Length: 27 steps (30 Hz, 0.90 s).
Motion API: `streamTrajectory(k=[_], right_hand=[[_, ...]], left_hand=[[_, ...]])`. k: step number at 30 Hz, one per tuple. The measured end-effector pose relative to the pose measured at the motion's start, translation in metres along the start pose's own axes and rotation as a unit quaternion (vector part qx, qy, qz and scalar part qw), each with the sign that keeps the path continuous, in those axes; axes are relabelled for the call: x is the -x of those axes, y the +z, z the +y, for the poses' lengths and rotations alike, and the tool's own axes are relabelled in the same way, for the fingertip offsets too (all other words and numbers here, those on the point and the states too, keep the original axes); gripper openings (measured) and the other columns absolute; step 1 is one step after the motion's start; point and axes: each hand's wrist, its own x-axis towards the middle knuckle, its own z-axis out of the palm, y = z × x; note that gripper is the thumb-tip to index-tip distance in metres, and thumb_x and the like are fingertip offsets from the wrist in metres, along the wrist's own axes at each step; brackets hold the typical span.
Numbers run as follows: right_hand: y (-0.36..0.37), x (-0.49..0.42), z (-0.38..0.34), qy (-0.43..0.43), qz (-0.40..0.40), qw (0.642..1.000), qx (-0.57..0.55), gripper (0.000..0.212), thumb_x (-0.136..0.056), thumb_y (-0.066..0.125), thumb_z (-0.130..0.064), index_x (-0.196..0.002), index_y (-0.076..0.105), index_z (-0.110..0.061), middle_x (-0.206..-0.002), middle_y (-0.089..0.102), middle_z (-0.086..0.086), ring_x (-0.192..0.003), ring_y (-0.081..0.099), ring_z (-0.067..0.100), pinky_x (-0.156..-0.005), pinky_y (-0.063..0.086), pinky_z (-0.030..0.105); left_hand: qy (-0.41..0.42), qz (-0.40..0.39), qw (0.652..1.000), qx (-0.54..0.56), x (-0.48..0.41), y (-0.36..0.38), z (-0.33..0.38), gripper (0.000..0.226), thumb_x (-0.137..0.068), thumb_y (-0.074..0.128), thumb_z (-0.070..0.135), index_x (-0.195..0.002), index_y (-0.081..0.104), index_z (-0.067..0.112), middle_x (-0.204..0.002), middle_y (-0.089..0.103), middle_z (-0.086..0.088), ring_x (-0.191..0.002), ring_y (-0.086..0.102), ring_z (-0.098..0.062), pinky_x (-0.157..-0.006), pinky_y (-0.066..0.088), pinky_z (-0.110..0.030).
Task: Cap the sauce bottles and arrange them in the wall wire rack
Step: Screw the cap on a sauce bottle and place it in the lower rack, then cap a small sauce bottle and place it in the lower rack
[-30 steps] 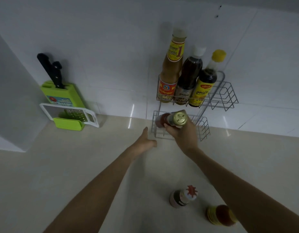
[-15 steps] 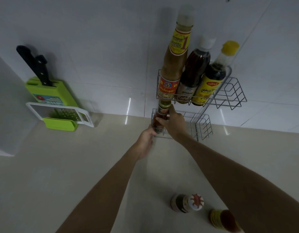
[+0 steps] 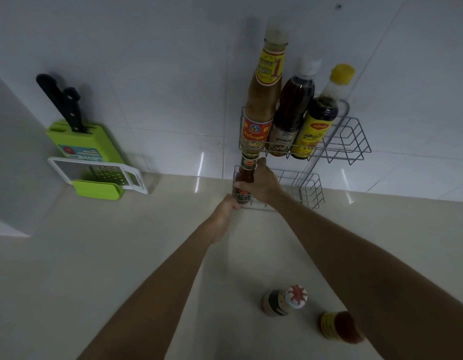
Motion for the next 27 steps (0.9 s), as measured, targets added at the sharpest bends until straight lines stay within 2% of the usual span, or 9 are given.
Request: streamTrajectory(k=[4,7,10,12,15,17,19,22,27], right_hand=[[-0.033,0.054,0.004,-0.043,0.002,0.999,0.017,0.051,-0.086,0.068,-0.023,-0.129,0.043,-0.012,-0.121,0.062,0.012,-0.105,0.061,0.027,-0.081,0.047,0.032],[-0.065,0.121,0.015,-0.11,-0.051,0.989,0.086,0.02,-0.089,0.063,-0.037,-0.099,0.061,-0.02,-0.084,0.069,-0.002,-0.077,0.067,0.016,-0.068,0.054,0.031],[-0.08,0.189,0.027,-0.128,-0.11,0.965,0.202,0.049,-0.081,0.044,-0.072,-0.086,0.056,-0.025,-0.062,0.059,-0.01,-0.056,0.059,0.006,-0.051,0.046,0.027],[-0.078,0.221,0.036,-0.139,-0.105,0.945,0.278,0.062,-0.076,0.034,-0.082,-0.091,0.051,-0.024,-0.062,0.053,-0.01,-0.053,0.052,0.006,-0.046,0.036,0.024],[-0.069,0.246,0.048,-0.18,-0.074,0.926,0.323,0.045,-0.087,0.049,-0.062,-0.096,0.049,-0.019,-0.08,0.056,-0.001,-0.062,0.053,0.019,-0.052,0.041,0.031],[-0.069,0.252,0.048,-0.214,-0.067,0.927,0.3,0.026,-0.091,0.057,-0.04,-0.099,0.053,-0.015,-0.089,0.053,0.001,-0.069,0.052,0.022,-0.059,0.047,0.037],[-0.078,0.255,0.05,-0.251,-0.088,0.935,0.233,0.019,-0.089,0.065,-0.022,-0.105,0.062,-0.013,-0.097,0.057,0.002,-0.077,0.057,0.021,-0.069,0.05,0.035],[-0.102,0.258,0.052,-0.273,-0.121,0.949,0.104,0.031,-0.081,0.074,-0.009,-0.111,0.069,-0.017,-0.104,0.066,-0.003,-0.09,0.064,0.01,-0.08,0.05,0.018],[-0.139,0.255,0.038,-0.262,-0.189,0.946,-0.01,0.038,-0.073,0.081,-0.007,-0.108,0.073,-0.018,-0.099,0.071,-0.012,-0.091,0.068,0.005,-0.084,0.054,0.019]], left_hand=[[0.022,0.005,0.992,-0.128,0.028,-0.006,-0.027,0.066,-0.087,0.049,0.003,-0.15,0.029,0.011,-0.157,0.03,-0.005,-0.142,0.029,-0.022,-0.106,0.029,-0.027],[0.057,-0.121,0.975,-0.179,0.061,-0.002,-0.061,0.077,-0.081,0.055,-0.011,-0.149,0.031,0.016,-0.155,0.032,0.001,-0.142,0.028,-0.01,-0.099,0.036,-0.016],[0.071,-0.236,0.939,-0.238,0.088,0.02,-0.102,0.086,-0.075,0.07,-0.004,-0.148,0.031,0.022,-0.15,0.035,0.011,-0.137,0.031,0.0,-0.097,0.035,-0.004],[0.089,-0.219,0.934,-0.268,0.1,0.046,-0.123,0.081,-0.074,0.079,0.012,-0.142,0.039,0.028,-0.142,0.046,0.014,-0.128,0.044,0.0,-0.095,0.04,-0.008],[0.134,-0.086,0.96,-0.229,0.11,0.083,-0.137,0.036,-0.078,0.073,0.021,-0.107,0.058,0.034,-0.092,0.068,0.022,-0.084,0.063,0.002,-0.072,0.046,-0.01],[0.15,-0.061,0.966,-0.203,0.114,0.093,-0.133,0.031,-0.078,0.067,0.014,-0.084,0.056,0.042,-0.065,0.061,0.022,-0.06,0.054,0.003,-0.056,0.04,-0.012],[0.129,-0.072,0.971,-0.189,0.12,0.094,-0.128,0.037,-0.072,0.066,0.009,-0.073,0.058,0.045,-0.056,0.058,0.017,-0.052,0.049,-0.004,-0.05,0.039,-0.02],[0.107,-0.085,0.968,-0.211,0.131,0.089,-0.109,0.018,-0.059,0.064,0.006,-0.059,0.059,0.023,-0.054,0.056,-0.002,-0.05,0.049,-0.02,-0.052,0.039,-0.031],[0.108,-0.267,0.925,-0.246,0.15,0.08,-0.075,0.016,-0.046,0.063,0.011,-0.058,0.06,0.0,-0.062,0.061,-0.017,-0.061,0.056,-0.025,-0.063,0.046,-0.027]])
